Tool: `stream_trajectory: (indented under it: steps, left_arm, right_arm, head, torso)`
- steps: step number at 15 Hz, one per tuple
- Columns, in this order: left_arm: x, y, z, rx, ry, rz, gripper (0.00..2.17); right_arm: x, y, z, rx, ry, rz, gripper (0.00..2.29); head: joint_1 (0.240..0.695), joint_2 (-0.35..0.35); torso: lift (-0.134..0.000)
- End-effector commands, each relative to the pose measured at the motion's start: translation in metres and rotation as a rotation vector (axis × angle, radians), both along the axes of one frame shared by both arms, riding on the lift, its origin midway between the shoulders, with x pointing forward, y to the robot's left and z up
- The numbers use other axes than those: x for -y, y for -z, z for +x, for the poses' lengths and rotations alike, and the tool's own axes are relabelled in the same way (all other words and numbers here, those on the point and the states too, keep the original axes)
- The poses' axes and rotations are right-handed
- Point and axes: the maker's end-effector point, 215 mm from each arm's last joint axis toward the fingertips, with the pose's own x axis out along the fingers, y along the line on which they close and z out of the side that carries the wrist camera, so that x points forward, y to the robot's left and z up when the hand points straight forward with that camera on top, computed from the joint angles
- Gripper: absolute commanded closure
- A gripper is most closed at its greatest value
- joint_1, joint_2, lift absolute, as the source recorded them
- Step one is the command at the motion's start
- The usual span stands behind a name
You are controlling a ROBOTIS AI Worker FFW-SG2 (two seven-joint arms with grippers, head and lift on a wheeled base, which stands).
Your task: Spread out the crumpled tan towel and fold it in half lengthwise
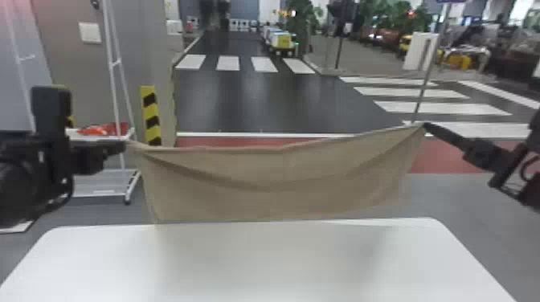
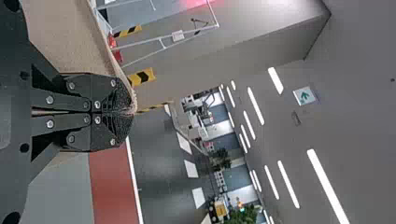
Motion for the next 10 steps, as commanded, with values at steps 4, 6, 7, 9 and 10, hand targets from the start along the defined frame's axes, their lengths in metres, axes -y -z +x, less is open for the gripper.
stream_trajectory:
  steps: [4, 6, 7, 9, 10]
  left_arm:
    - [-0.014, 0.113, -0.127, -0.225, -0.025, 0.074, 1.48]
    - [-0.03, 0.13, -0.188, -0.288, -0.04, 0.074, 1.48]
    - [-0.03, 0.138, -0.212, -0.32, -0.047, 0.083, 1.48]
    - [-0.028, 0.16, -0.245, -0.397, -0.057, 0.103, 1.48]
    - [-0.029, 0.167, -0.256, -0.418, -0.063, 0.105, 1.48]
  right_arm:
    - [0.009, 0.104, -0.084, -0.179, -0.095, 0.023, 1.51]
    - [0.022, 0.129, -0.124, -0.215, -0.108, 0.043, 1.51]
    - [0.031, 0.142, -0.141, -0.226, -0.104, 0.052, 1.51]
    - [0.042, 0.164, -0.168, -0.258, -0.099, 0.077, 1.51]
    - [0.044, 0.173, -0.177, -0.273, -0.103, 0.077, 1.51]
  head:
    - [0.436, -0.13]
    - [0.538, -0.139]
    - [0.567, -0.142]
    - [0.65, -0.16]
    - [0.675, -0.17]
  torso:
    - [-0.124]
    - [-0.124]
    - [-0.124]
    - [-0.124]
    - [-0.124]
